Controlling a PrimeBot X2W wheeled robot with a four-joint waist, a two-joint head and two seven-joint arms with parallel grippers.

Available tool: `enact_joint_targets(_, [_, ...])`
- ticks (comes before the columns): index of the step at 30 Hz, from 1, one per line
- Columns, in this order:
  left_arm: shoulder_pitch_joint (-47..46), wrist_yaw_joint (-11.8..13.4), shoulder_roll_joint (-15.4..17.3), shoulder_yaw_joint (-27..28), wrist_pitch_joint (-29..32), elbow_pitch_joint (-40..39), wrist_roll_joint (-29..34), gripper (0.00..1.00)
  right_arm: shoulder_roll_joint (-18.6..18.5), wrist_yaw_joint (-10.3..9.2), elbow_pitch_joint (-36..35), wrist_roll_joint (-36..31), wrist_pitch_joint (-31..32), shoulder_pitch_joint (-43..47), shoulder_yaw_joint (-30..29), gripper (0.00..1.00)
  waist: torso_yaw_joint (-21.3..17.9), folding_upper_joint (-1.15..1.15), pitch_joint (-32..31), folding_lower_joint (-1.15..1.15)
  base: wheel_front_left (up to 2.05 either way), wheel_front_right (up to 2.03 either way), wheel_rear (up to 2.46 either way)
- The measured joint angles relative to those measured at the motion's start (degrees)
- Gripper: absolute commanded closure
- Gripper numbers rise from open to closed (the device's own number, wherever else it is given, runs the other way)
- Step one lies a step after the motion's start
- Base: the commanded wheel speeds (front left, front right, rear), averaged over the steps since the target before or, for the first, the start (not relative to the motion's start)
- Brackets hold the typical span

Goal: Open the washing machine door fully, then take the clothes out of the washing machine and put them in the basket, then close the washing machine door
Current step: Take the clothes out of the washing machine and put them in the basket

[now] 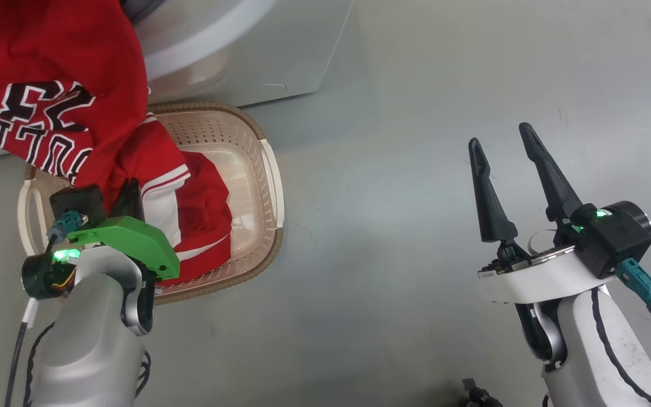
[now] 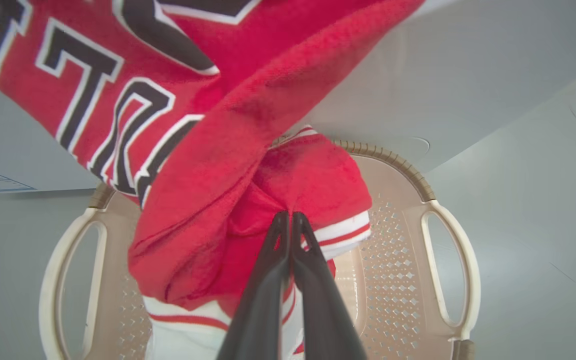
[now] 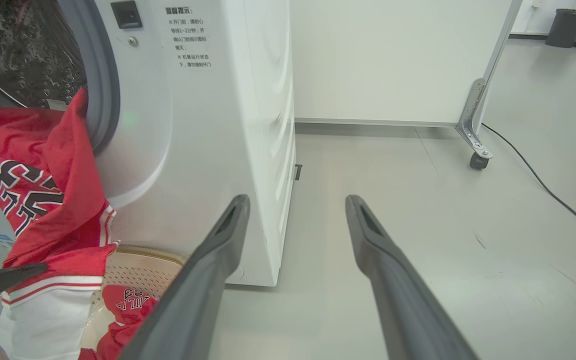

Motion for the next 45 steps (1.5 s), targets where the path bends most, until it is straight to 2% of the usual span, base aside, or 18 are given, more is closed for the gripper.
enact_joint_targets(2, [-0.83,-0.48,-0.01,0.01,-0.47,1.69,-0.34,1.0,0.02,0.0,0.14,0.03,0.0,-0.39,-0.09,0.0,-0.57,0.0,0.7,0.0,0.0,0.0,0.0])
enact_joint_targets(3, [-1.14,-0.56,-0.01,0.05,-0.64,2.33,-0.35,0.97,0.03,0.0,0.19,0.16,0.0,-0.57,-0.09,0.0,-0.81,0.0,0.97,0.0,0.0,0.0,0.0])
enact_joint_targets(5, [-1.83,-0.8,-0.02,0.12,-0.98,3.76,-0.57,0.53,0.07,0.01,0.27,0.42,0.0,-0.71,-0.09,0.0,-1.2,0.0,1.35,0.0,0.0,0.0,0.0])
enact_joint_targets(6, [-2.11,-0.98,-0.02,0.16,-1.11,4.32,-0.73,0.22,0.09,0.01,0.38,0.42,0.0,-0.71,-0.09,0.0,-1.33,0.0,1.46,0.0,0.0,0.0,0.0])
enact_joint_targets(7, [-2.35,-1.0,-0.03,0.23,-1.42,4.89,-0.73,0.05,0.1,0.0,0.47,0.42,0.0,-0.72,-0.1,0.0,-1.43,0.0,1.51,0.0,0.0,0.0,0.0])
enact_joint_targets(8, [-2.59,-1.01,-0.07,0.32,-1.75,5.6,-0.73,0.0,0.12,0.01,0.62,0.42,0.0,-0.76,-0.12,0.0,-1.46,0.0,1.47,0.0,0.0,0.0,0.0])
enact_joint_targets(16, [-2.74,-2.6,-0.09,0.03,-5.04,9.35,-0.75,0.0,0.23,0.0,2.24,0.43,-0.03,-1.04,-0.54,0.0,-1.14,0.0,-0.49,0.0,0.0,0.0,0.0])
enact_joint_targets(30, [-2.52,-4.58,-0.29,-1.13,-7.69,6.82,1.02,0.0,0.14,-0.02,4.32,0.27,-0.04,-0.4,-2.38,0.0,1.54,0.0,-5.62,0.0,0.0,0.0,0.0])
enact_joint_targets(33, [-2.14,-4.59,-0.35,-1.27,-7.7,5.43,1.62,0.0,0.02,-0.03,4.59,0.13,-0.03,-0.16,-2.56,0.0,2.09,0.0,-6.52,0.0,0.0,0.0,0.0])
enact_joint_targets(45, [3.0,-4.53,-0.58,0.97,-7.69,-11.22,5.5,0.0,-0.65,-0.16,5.83,-0.76,-0.03,2.28,-3.77,0.0,6.01,0.0,-11.96,0.0,0.0,0.0,0.0])
